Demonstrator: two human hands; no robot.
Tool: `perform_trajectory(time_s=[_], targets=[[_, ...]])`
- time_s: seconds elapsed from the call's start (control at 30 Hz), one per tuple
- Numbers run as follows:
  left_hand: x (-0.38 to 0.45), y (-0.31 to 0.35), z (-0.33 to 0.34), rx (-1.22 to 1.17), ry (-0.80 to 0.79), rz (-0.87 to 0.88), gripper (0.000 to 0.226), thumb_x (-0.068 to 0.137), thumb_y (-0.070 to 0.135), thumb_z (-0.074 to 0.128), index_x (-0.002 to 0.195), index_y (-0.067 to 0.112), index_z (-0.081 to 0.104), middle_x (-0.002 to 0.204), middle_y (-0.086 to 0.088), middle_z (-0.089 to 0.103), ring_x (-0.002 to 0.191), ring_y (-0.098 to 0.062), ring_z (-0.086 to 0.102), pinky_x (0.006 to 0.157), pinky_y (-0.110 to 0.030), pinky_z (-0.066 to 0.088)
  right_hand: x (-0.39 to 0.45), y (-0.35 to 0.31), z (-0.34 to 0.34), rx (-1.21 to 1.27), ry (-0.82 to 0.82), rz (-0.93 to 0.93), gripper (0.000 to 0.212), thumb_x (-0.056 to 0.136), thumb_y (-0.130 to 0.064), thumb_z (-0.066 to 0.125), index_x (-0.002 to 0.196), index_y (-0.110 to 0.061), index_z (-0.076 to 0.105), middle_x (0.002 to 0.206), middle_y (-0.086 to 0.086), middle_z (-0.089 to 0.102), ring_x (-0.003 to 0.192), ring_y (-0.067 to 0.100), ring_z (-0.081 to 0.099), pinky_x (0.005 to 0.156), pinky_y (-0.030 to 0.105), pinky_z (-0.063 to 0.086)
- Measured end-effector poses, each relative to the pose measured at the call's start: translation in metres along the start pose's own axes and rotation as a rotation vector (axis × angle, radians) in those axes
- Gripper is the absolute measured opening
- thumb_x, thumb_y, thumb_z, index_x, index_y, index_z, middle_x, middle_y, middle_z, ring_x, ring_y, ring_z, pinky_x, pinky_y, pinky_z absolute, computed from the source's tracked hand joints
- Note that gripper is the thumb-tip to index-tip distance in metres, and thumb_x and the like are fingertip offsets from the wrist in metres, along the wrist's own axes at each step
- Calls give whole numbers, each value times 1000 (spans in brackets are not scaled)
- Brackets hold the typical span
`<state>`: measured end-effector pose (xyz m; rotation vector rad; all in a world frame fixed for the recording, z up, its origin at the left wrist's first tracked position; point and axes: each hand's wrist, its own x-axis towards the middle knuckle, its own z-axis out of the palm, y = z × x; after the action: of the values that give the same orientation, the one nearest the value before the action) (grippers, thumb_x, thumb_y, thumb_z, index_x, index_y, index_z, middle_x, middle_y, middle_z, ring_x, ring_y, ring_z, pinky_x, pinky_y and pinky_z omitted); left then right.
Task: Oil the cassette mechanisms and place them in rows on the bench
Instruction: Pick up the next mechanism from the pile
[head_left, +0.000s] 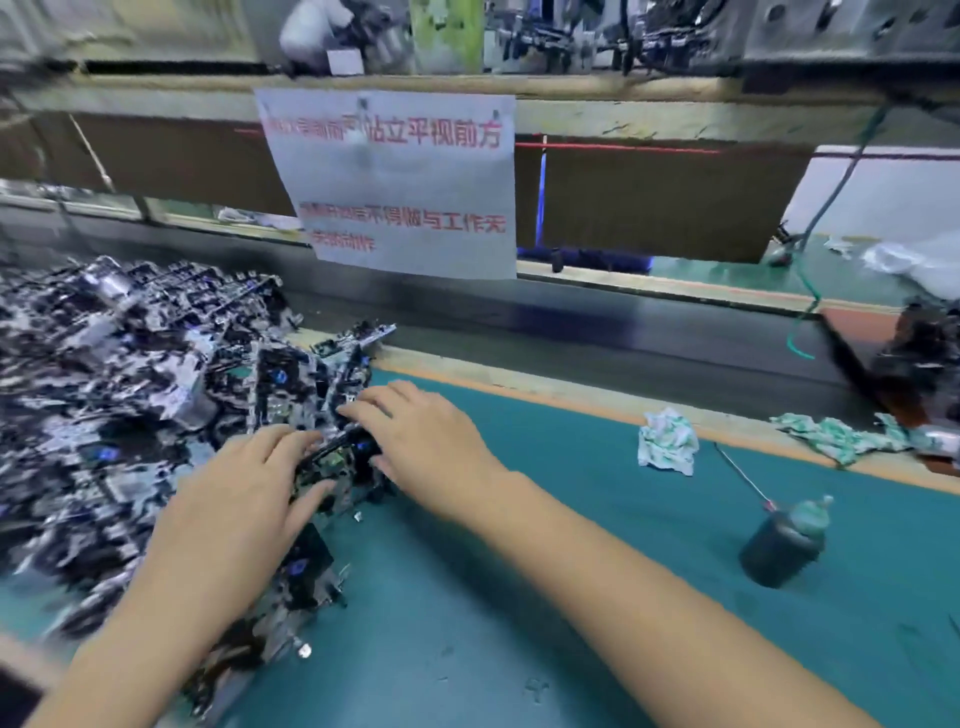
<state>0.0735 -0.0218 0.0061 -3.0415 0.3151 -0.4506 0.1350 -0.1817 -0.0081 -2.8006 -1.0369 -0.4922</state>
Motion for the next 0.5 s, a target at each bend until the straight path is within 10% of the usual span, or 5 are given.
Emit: perform_trajectory(time_s=[0.13,0.33,0.5], targets=[[16,-10,3,134,-49,76,51,93,53,44,133,24,48,129,9,46,114,-14,45,91,-27,46,15,-1,-3,-48,-91,-81,29,97,-14,44,126,-15,46,122,2,51,116,22,47,84,35,43],[22,1,1,281,27,335,44,80,60,62,106,24,66,104,10,66,98,-16,57,79,-28,45,-14,4,-17,-87,-87,-78,22,97,-13,45,119,-9,45,119,7,45,110,23,45,77,34,41],[32,34,4,245,-12,419,41,94,59,38,121,32,52,118,16,59,112,-10,54,88,-26,43,-49,23,-32,-77,-127,58,20,93,-3,48,113,-6,44,116,9,42,105,23,42,70,29,31]])
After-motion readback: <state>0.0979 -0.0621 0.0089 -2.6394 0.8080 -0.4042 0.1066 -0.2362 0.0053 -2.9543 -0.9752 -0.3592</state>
